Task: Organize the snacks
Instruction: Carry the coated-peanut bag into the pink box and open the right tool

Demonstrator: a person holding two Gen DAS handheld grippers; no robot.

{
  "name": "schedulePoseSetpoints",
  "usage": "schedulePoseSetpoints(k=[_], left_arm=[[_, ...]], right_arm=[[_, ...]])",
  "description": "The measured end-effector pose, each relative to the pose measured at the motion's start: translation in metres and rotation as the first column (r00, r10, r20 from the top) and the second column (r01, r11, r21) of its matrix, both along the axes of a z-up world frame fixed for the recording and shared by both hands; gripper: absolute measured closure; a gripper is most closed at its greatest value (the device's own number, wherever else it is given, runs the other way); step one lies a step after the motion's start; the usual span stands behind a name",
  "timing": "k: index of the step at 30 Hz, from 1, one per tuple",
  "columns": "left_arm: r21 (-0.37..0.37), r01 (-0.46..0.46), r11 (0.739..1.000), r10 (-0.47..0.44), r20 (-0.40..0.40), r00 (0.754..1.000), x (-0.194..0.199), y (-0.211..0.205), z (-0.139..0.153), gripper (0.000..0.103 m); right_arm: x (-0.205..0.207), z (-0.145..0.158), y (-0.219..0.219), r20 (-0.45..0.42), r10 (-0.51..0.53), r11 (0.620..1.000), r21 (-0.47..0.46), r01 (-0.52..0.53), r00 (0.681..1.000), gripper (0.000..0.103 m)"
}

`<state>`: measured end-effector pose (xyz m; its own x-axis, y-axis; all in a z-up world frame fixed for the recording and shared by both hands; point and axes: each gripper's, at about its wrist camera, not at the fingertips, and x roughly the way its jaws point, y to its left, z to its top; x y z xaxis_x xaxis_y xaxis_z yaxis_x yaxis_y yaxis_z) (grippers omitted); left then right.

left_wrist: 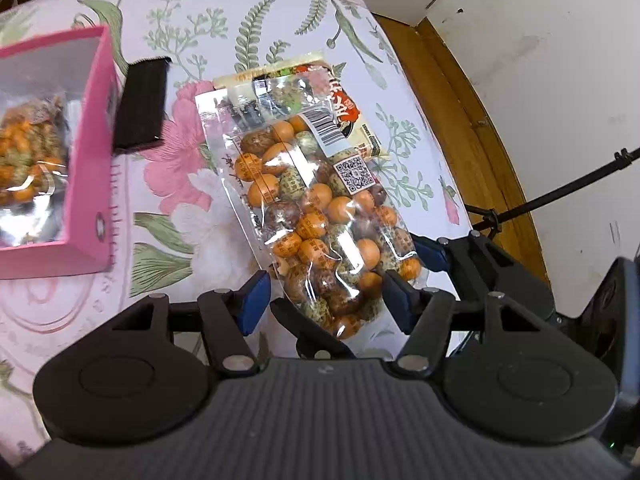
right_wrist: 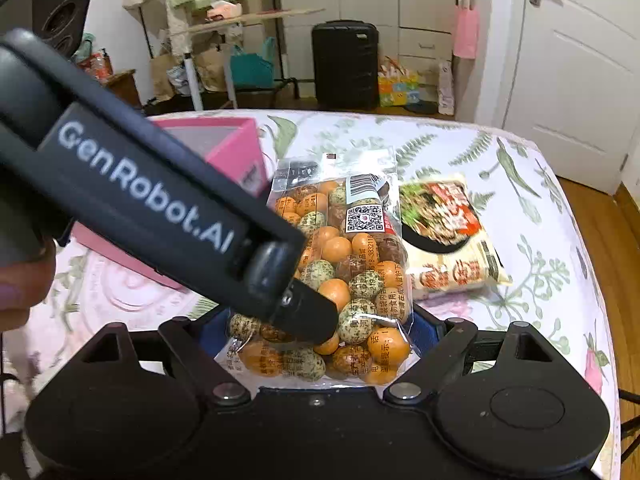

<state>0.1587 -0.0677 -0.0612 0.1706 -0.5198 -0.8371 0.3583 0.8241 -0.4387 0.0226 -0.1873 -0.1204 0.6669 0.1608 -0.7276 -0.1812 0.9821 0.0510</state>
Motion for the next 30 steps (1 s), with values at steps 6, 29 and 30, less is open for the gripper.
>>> schedulePoseSetpoints(k=[6, 29, 30], left_arm=[[0.011, -0.014, 1.000, 0.014, 0.037, 0.999, -0.011, 0.028, 0.029, 0.042], [-0.048, -0.339, 0.940, 0.341, 0.044, 0.939, 0.064, 0.229, 0.005, 0.040], [-0.052, -0.359, 0.932, 0.361, 0.037, 0.932, 0.068, 0.237, 0.000, 0.040]], right_arm=[[0.010, 0.027, 0.027, -0.037, 0.070, 0.997, -0.032, -0.072, 0.997, 0.013], [0.117, 0.029, 0.204, -0.067, 0.410, 0.899, -0.135, -0.416, 0.909, 0.013], [0.122, 0.026, 0.212, -0.066, 0.432, 0.887, -0.149, -0.437, 0.899, 0.013]])
